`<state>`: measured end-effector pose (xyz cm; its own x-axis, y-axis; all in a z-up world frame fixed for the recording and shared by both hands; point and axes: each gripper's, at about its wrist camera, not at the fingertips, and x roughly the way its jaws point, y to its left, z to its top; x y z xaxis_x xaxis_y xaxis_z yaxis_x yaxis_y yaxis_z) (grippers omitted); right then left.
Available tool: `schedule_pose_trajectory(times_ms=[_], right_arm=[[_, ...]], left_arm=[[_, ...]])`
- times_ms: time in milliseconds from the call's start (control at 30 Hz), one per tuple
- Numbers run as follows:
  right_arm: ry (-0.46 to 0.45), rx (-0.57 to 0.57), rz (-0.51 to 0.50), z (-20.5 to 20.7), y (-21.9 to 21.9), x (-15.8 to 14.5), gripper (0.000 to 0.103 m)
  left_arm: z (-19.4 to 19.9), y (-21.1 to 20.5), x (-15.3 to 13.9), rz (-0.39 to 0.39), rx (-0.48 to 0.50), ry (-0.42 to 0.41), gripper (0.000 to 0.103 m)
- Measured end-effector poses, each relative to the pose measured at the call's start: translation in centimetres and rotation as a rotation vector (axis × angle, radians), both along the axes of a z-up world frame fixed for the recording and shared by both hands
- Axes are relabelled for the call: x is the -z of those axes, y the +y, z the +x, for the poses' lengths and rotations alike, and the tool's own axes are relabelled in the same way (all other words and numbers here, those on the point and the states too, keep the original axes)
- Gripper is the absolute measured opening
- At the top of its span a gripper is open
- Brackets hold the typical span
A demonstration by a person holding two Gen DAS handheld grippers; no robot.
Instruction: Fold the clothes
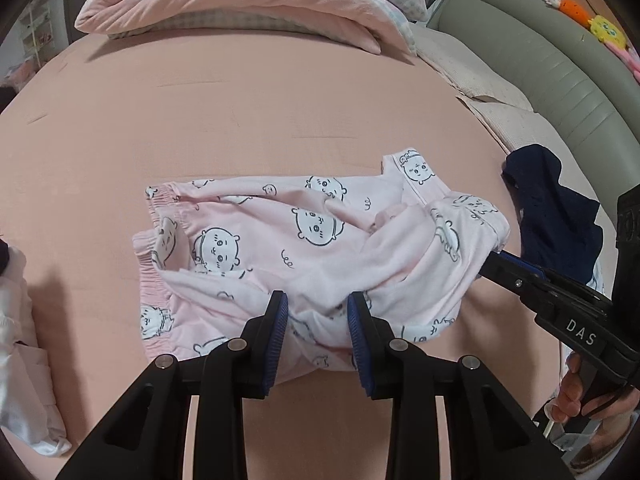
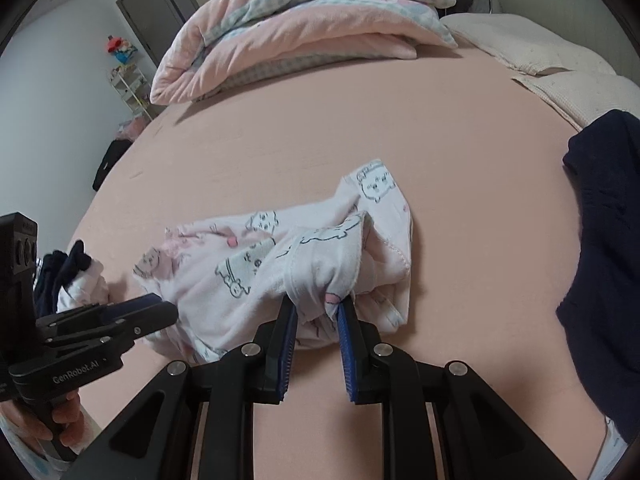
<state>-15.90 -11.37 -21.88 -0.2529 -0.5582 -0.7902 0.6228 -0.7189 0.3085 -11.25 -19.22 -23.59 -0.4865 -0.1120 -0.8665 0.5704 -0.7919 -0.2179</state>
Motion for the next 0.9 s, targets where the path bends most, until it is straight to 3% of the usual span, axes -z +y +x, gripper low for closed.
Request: schedule_pose_trajectory(times_ms=[200, 367, 433, 467, 533, 700, 900], right_arm=[[0.007, -0.008, -0.030, -0.2, 0.0, -1.1, 0.019], [-0.024, 0.004, -0.068, -1.5, -1.0, -1.6, 0.019], [-0.031, 0.014, -0.069, -2.0, -1.1, -1.7, 0.019], [-0.036, 0.016, -0.070, -2.1, -1.3, -1.7, 0.019], [-0.040, 0.014, -0.077, -2.3, -1.5, -1.9, 0.019], [-0.030, 0.000, -0.073, -2.4, -1.3, -2.7, 0.019], [-0.040, 0.007, -0.078, -2.7, -0.9, -3.2, 0.019]], left_arm=[[0.1, 0.3, -0.7, 0.025, 0.038, 0.033, 0.029], [-0.1, 1.6, -1.0, -0.023, 0.109, 0.012, 0.031], [-0.1, 1.7, -0.9, 0.034, 0.129, 0.031, 0.032], [-0.2, 1.7, -0.8, 0.080, 0.133, 0.043, 0.034], [-0.2, 1.8, -1.0, 0.085, 0.129, 0.053, 0.038], [-0.5, 2.6, -2.0, 0.105, 0.192, 0.120, 0.062], [-1.7, 4.0, -2.1, 0.055, 0.249, 0.107, 0.063]])
